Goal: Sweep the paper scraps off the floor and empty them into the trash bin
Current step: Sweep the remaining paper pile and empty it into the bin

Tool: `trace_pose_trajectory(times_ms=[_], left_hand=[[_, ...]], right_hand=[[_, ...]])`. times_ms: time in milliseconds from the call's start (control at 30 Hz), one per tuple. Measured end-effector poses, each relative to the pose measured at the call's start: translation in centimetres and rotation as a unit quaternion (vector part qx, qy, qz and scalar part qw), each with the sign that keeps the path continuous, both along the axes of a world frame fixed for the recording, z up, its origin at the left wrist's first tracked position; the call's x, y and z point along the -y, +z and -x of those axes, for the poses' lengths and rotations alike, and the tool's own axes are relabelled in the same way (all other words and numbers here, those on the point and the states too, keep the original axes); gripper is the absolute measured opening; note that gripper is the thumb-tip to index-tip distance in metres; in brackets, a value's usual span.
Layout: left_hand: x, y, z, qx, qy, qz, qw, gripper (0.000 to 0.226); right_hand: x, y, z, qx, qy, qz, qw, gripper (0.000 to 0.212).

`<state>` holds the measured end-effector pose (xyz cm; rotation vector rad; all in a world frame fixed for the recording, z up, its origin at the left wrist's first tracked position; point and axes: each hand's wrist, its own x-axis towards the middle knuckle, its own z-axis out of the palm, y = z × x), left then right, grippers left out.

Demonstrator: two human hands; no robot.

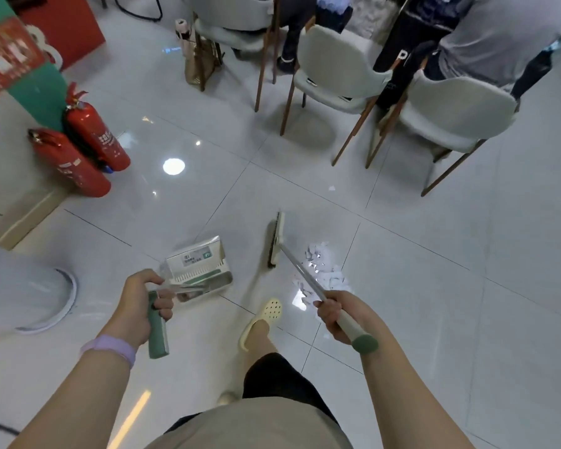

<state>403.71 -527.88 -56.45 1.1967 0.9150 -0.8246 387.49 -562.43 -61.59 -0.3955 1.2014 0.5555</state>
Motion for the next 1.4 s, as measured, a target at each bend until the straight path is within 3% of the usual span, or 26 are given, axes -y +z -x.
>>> trace_pose_trajectory(times_ms=[233, 400, 700, 867, 967, 1100, 1267, 1333, 1400], left_hand=[[4.6, 1.7, -10.7, -0.001, 0.022, 0.002, 1.000, 0.040], [8.6, 2.7, -16.7, 0.009, 0.039, 0.009, 0.999, 0.040], [14.4, 2.6, -23.5, 0.025, -0.037, -0.010, 0.999, 0.017], [17.6, 1.2, -27.7, 0.023, -0.103, 0.006, 0.994, 0.020], [19.4, 0.8, -30.5, 0.024, -0.150, 0.020, 0.988, 0.017], [20.5, 1.5, -34.3, 0.006, -0.158, 0.062, 0.986, 0.003], [20.2, 2.6, -39.8, 0.013, -0.209, 0.078, 0.975, 0.005], [20.2, 2.6, -41.1, 0.012, -0.243, 0.076, 0.967, 0.005], [20.2, 2.7, -41.7, 0.019, -0.274, 0.075, 0.959, 0.010]], right_hand=[[1.4, -0.3, -15.6, 0.037, -0.062, -0.105, 0.992, 0.024], [2.4, -2.3, -24.1, 0.029, -0.105, -0.114, 0.988, 0.024], [6.7, -2.3, -23.1, -0.040, -0.221, -0.050, 0.973, 0.024], [6.7, -0.7, -22.1, -0.066, -0.311, -0.030, 0.948, 0.028], [3.6, 2.7, -25.9, -0.057, -0.364, 0.007, 0.930, 0.017], [-0.1, 6.2, -32.6, -0.057, -0.459, 0.027, 0.886, 0.017], [-0.6, 8.3, -36.0, -0.020, -0.507, 0.033, 0.861, 0.016], [-0.6, 8.7, -37.2, -0.010, -0.495, 0.038, 0.868, 0.038], [-0.6, 8.6, -38.2, 0.008, -0.469, 0.037, 0.882, 0.045]])
